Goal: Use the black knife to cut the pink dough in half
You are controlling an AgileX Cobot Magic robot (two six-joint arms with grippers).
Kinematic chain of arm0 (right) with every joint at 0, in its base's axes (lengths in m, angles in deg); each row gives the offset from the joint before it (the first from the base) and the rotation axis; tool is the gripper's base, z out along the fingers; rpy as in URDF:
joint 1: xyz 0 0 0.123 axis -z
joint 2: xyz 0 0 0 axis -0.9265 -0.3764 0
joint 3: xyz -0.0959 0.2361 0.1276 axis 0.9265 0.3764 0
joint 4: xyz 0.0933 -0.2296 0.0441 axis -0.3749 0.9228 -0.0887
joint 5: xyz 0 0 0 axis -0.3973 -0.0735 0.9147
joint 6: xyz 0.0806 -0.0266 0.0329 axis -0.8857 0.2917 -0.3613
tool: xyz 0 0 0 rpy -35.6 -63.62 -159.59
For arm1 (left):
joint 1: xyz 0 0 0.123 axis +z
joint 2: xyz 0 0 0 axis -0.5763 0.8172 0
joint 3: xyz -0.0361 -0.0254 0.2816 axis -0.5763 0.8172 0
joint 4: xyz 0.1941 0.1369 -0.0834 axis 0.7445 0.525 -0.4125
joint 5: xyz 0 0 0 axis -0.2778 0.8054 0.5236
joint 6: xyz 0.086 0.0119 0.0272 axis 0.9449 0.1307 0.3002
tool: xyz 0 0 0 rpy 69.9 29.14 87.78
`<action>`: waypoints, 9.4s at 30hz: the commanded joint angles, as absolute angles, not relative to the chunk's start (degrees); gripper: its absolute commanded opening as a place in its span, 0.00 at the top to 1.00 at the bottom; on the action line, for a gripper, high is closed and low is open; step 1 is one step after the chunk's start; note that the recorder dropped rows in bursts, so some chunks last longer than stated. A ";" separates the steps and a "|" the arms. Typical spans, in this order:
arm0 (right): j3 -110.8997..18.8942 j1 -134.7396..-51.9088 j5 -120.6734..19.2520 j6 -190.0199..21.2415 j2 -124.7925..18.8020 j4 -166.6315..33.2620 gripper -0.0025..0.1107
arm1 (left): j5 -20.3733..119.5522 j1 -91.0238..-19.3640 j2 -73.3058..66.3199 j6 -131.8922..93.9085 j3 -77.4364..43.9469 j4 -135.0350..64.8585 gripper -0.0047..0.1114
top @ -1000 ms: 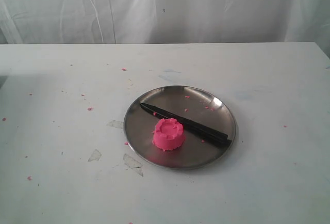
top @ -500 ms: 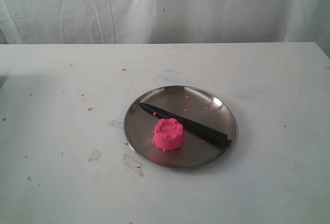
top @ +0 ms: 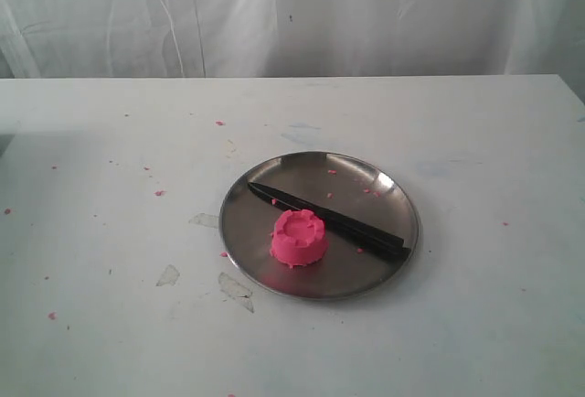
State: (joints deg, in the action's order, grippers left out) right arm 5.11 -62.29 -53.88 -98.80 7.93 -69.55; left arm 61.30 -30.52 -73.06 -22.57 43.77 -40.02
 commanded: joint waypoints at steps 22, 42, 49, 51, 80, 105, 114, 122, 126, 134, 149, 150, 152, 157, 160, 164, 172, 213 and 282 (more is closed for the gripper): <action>-4.99 -64.14 -70.70 -87.80 -12.40 -76.35 0.98 | 61.19 -30.89 -73.31 -22.58 43.95 -40.46 0.96; -37.73 -87.95 -99.41 -74.34 -61.73 -70.56 0.98 | 61.19 -30.89 -73.31 -22.58 43.95 -40.46 0.96; -40.17 -90.14 -87.05 -68.03 -74.21 -72.94 0.98 | 61.19 -30.89 -73.31 -22.58 43.95 -40.46 0.96; -41.65 -90.14 -86.54 -65.53 -77.49 -73.46 0.97 | 61.19 -30.89 -73.31 -22.58 43.95 -40.46 0.96; -47.18 -90.14 -81.16 -60.83 -91.75 -73.56 0.58 | 61.19 -30.89 -73.31 -22.58 43.95 -40.46 0.96; -47.27 -90.14 -84.46 -60.83 -91.98 -74.67 0.98 | 61.19 -30.89 -73.31 -22.58 43.95 -40.46 0.96; -47.31 -90.14 -86.42 -60.73 -89.33 -74.15 0.98 | 61.19 -30.89 -73.31 -22.58 43.95 -40.46 0.96; -47.31 -90.14 -95.22 -61.45 -85.27 -74.15 0.98 | 61.19 -30.89 -73.31 -22.58 43.95 -40.46 0.96; -47.31 -90.14 -103.10 -63.85 -85.27 -71.37 0.98 | 61.19 -30.89 -73.31 -22.58 43.95 -40.46 0.96; -45.97 -90.14 -110.98 -68.82 -85.27 -70.80 0.98 | 61.19 -30.89 -73.31 -22.58 43.95 -40.46 0.96; -45.53 -90.14 -106.26 -71.15 -85.37 -71.05 0.98 | 61.19 -30.89 -73.31 -22.58 43.95 -40.46 0.96; -45.53 -90.14 -106.07 -71.15 -85.37 -71.05 0.98 | 61.19 -30.89 -73.31 -22.58 43.95 -40.46 0.96; -45.53 -90.14 -106.06 -71.15 -85.37 -71.05 0.98 | 61.19 -30.89 -73.31 -22.58 43.95 -40.46 0.96; -44.86 -90.14 -106.06 -71.15 -85.47 -71.05 0.97 | 61.19 -30.89 -73.31 -22.58 43.95 -40.46 0.96; -44.40 -90.14 -106.06 -71.15 -85.67 -71.05 0.91 | 61.19 -30.89 -73.31 -22.58 43.95 -40.46 0.96; -44.40 -90.14 -105.60 -71.15 -85.72 -71.05 0.81 | 61.19 -30.89 -73.31 -22.58 43.95 -40.46 0.96; -44.40 -90.14 -104.75 -71.15 -85.72 -71.16 0.70 | 61.19 -30.89 -73.31 -22.58 43.95 -40.46 0.96; -41.79 -59.23 -112.16 -53.14 -78.81 -98.21 0.98 | 61.19 -31.96 -73.31 -22.58 43.95 -40.46 0.96; -36.97 -63.01 -119.01 -23.62 -101.45 -126.09 0.60 | 61.19 -31.96 -73.31 -22.58 43.95 -40.46 0.96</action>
